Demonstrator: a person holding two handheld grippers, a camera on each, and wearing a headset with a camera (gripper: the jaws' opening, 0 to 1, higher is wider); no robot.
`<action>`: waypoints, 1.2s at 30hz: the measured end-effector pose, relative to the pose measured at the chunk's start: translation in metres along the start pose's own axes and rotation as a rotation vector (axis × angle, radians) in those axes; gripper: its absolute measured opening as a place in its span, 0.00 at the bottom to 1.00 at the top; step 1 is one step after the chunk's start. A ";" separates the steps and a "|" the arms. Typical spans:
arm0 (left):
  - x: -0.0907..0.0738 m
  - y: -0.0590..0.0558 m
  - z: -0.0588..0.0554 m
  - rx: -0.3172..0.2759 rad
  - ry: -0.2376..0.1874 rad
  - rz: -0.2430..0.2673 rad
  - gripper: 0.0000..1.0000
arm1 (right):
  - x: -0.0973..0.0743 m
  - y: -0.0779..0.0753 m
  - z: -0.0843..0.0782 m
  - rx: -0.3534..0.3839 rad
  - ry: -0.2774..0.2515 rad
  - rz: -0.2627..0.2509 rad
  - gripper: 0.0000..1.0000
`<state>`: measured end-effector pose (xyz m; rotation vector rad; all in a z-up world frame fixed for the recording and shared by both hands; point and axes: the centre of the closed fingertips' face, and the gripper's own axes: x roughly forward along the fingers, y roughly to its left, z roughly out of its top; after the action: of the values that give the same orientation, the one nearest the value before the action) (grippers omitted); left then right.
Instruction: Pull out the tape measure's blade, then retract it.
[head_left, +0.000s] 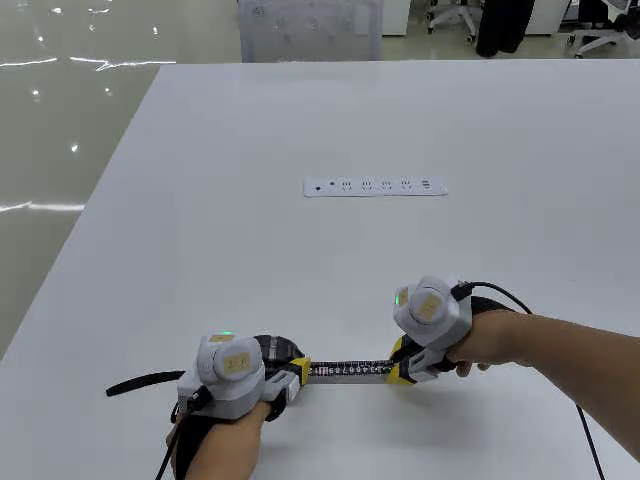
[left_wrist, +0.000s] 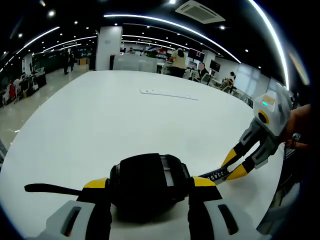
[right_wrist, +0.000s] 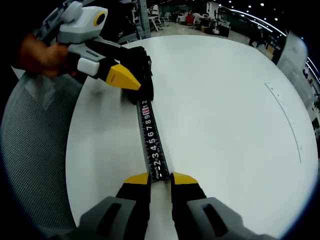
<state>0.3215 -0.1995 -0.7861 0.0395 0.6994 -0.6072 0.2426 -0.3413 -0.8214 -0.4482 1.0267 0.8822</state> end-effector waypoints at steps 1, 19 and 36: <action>0.000 0.000 0.000 0.000 0.000 0.000 0.58 | 0.000 0.000 0.001 -0.001 -0.001 0.000 0.14; 0.000 0.000 0.000 -0.001 0.006 -0.007 0.58 | 0.007 0.004 0.013 0.012 -0.021 -0.006 0.14; 0.000 0.001 0.000 -0.002 0.005 -0.006 0.58 | 0.011 0.005 0.021 0.005 -0.029 -0.020 0.14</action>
<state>0.3218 -0.1990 -0.7856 0.0373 0.7050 -0.6123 0.2531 -0.3194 -0.8205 -0.4399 0.9959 0.8654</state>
